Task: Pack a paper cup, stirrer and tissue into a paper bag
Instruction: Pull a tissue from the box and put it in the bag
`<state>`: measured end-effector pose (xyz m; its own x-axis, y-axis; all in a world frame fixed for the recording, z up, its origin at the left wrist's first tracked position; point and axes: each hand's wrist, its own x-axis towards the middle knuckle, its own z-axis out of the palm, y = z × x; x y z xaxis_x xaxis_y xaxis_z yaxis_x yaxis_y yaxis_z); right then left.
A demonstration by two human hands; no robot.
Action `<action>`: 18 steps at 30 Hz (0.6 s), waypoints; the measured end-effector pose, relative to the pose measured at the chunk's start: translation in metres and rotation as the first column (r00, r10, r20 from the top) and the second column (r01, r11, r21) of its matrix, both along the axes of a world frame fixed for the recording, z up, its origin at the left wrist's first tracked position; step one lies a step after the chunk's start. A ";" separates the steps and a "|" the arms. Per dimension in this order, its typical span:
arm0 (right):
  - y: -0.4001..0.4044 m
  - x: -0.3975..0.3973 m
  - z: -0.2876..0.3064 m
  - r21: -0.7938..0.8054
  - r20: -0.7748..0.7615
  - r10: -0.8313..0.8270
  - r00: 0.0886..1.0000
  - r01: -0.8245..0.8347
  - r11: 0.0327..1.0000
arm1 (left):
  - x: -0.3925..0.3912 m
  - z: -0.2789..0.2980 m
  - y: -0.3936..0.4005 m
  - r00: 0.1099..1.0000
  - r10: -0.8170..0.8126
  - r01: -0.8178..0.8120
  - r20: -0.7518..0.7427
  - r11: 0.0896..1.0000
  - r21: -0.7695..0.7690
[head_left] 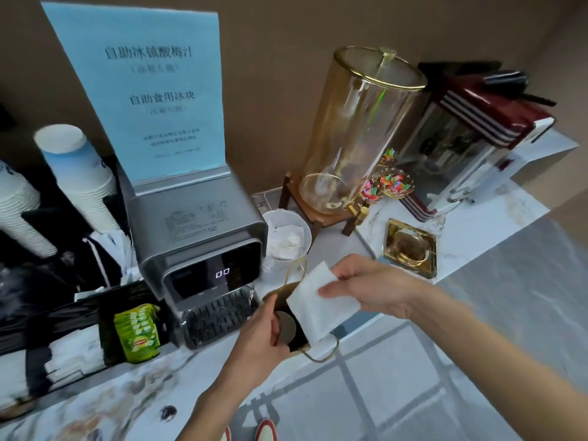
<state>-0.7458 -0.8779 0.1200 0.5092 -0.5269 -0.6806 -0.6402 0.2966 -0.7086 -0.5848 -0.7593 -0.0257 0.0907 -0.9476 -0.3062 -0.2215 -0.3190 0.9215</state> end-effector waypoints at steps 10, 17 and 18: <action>-0.001 0.040 -0.062 -0.252 -0.611 0.174 0.772 -0.398 0.882 | -0.002 -0.003 0.000 1.000 0.018 -0.018 -0.002 0.997 0.072; 0.001 0.070 -0.090 -0.198 -0.789 0.273 0.551 -0.648 0.736 | -0.003 -0.002 0.001 0.999 -0.006 0.004 0.037 0.998 0.070; -0.002 0.071 -0.095 -0.182 -0.794 0.277 0.541 -0.646 0.742 | -0.003 0.000 0.002 0.999 -0.009 0.006 0.047 0.998 0.059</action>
